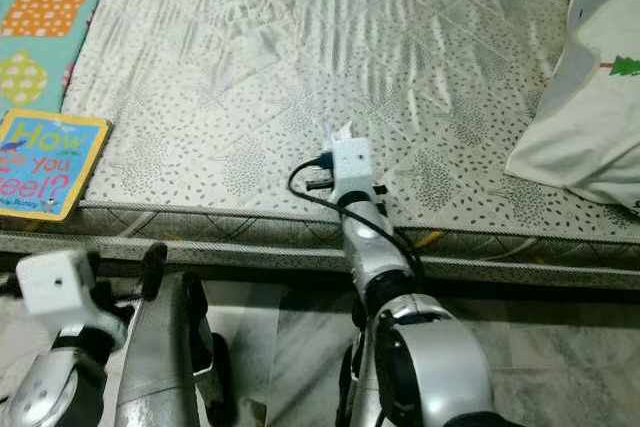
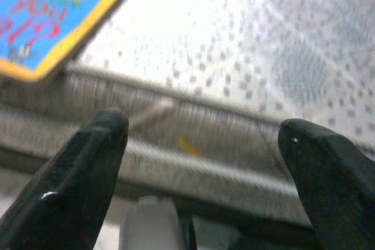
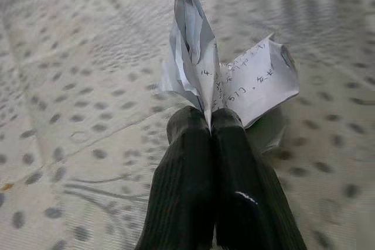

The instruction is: Clean up the room

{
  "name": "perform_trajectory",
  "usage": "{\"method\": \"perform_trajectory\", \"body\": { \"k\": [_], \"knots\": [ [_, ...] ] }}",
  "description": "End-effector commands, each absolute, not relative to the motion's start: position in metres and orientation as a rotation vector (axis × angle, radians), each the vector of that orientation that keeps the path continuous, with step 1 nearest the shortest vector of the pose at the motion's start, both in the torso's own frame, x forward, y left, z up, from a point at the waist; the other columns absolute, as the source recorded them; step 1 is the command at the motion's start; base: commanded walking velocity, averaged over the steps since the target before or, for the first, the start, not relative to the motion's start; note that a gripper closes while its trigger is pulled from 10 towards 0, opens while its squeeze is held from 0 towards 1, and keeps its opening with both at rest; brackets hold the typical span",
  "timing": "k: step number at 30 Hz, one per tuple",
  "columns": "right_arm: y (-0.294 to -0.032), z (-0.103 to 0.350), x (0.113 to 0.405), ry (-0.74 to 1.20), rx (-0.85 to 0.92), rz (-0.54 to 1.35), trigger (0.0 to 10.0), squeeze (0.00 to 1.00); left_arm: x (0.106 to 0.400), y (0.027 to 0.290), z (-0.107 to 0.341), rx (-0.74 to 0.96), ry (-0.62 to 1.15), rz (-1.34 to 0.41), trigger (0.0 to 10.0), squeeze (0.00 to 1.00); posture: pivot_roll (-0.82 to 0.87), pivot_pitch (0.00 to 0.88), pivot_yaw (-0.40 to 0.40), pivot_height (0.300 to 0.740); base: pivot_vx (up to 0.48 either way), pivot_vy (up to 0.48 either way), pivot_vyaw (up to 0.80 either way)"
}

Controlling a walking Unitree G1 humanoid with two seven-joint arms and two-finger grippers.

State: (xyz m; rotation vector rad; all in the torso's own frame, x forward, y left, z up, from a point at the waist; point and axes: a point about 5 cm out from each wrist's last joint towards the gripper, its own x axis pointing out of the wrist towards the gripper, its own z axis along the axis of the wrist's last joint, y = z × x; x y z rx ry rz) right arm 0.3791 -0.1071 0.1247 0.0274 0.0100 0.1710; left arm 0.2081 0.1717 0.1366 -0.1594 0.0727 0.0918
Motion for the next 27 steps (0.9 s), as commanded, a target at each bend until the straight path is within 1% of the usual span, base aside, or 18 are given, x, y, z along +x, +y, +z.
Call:
{"method": "perform_trajectory", "body": {
  "k": [1, 3, 4, 5, 6, 7, 8, 9, 10, 11, 13, 17, 21, 27],
  "knots": [
    [-0.115, 0.120, 0.374, -0.015, 0.071, 0.171, 0.0, 0.00, 0.212, 0.180, 0.128, -0.109, 0.088, 0.138, 10.0, 0.00, 0.03, 0.147, -0.012, 0.537, 0.000, 0.000, 0.00],
    [-0.119, 0.120, 0.371, -0.040, 0.079, 0.171, 0.0, 0.00, 0.217, 0.182, 0.125, -0.092, 0.083, 0.150, 10.0, 0.00, 0.01, 0.124, -0.004, 0.537, 0.000, 0.000, 0.00],
    [-0.120, 0.119, 0.368, -0.059, 0.075, 0.175, 0.6, 0.00, 0.221, 0.184, 0.122, -0.083, 0.087, 0.156, 10.0, 0.00, -0.01, 0.100, 0.004, 0.537, 0.000, 0.000, 0.00],
    [-0.121, 0.120, 0.367, -0.066, 0.076, 0.180, 0.6, 0.00, 0.225, 0.185, 0.120, -0.080, 0.094, 0.158, 10.0, 0.00, -0.01, 0.100, 0.004, 0.537, 0.000, 0.000, 0.00],
    [-0.122, 0.119, 0.365, -0.069, 0.087, 0.177, 2.5, 0.00, 0.227, 0.185, 0.119, -0.081, 0.089, 0.152, 10.0, 0.00, -0.02, 0.074, 0.011, 0.537, 0.000, 0.000, 0.00],
    [-0.126, 0.119, 0.359, -0.091, 0.129, 0.173, 2.2, 0.00, 0.230, 0.185, 0.119, -0.082, 0.078, 0.142, 10.0, 0.00, -0.03, 0.062, 0.014, 0.537, 0.000, 0.000, 0.00],
    [-0.128, 0.119, 0.357, -0.093, 0.147, 0.174, 2.2, 0.00, 0.233, 0.185, 0.118, -0.081, 0.074, 0.140, 10.0, 0.00, -0.04, 0.034, 0.021, 0.537, 0.000, 0.000, 0.00],
    [-0.128, 0.118, 0.356, -0.093, 0.156, 0.177, 2.2, 0.00, 0.236, 0.186, 0.117, -0.080, 0.072, 0.140, 10.0, 0.00, -0.04, 0.034, 0.021, 0.537, 0.000, 0.000, 0.00],
    [-0.129, 0.117, 0.352, -0.082, 0.152, 0.180, 9.1, 0.00, 0.241, 0.187, 0.116, -0.078, 0.066, 0.140, 10.0, 0.00, -0.05, 0.008, 0.025, 0.537, 0.000, 0.000, 0.00],
    [-0.130, 0.116, 0.351, -0.078, 0.155, 0.174, 10.0, 0.00, 0.244, 0.187, 0.115, -0.078, 0.063, 0.140, 10.0, 0.00, -0.05, 0.000, 0.030, 0.537, 0.000, 0.000, 0.00],
    [-0.133, 0.116, 0.342, -0.081, 0.174, 0.168, 10.0, 0.00, 0.248, 0.190, 0.114, -0.072, 0.049, 0.141, 10.0, 0.00, -0.06, 0.000, 0.034, 0.537, 0.000, 0.000, 0.00],
    [-0.139, 0.120, 0.333, -0.105, 0.190, 0.173, 10.0, 0.00, 0.255, 0.193, 0.112, -0.063, 0.028, 0.134, 10.0, 0.00, -0.08, 0.000, 0.045, 0.537, 0.000, 0.000, 0.00],
    [-0.142, 0.124, 0.332, -0.104, 0.211, 0.161, 10.0, 0.00, 0.259, 0.195, 0.111, -0.060, 0.017, 0.132, 10.0, 0.00, -0.09, 0.000, 0.045, 0.537, 0.000, 0.000, 0.00],
    [-0.142, 0.138, 0.335, -0.139, 0.230, 0.192, 10.0, 0.00, 0.269, 0.194, 0.110, -0.069, -0.013, 0.126, 10.0, 0.00, -0.10, 0.000, 0.038, 0.537, 0.000, 0.000, 0.00]
  ]
}}
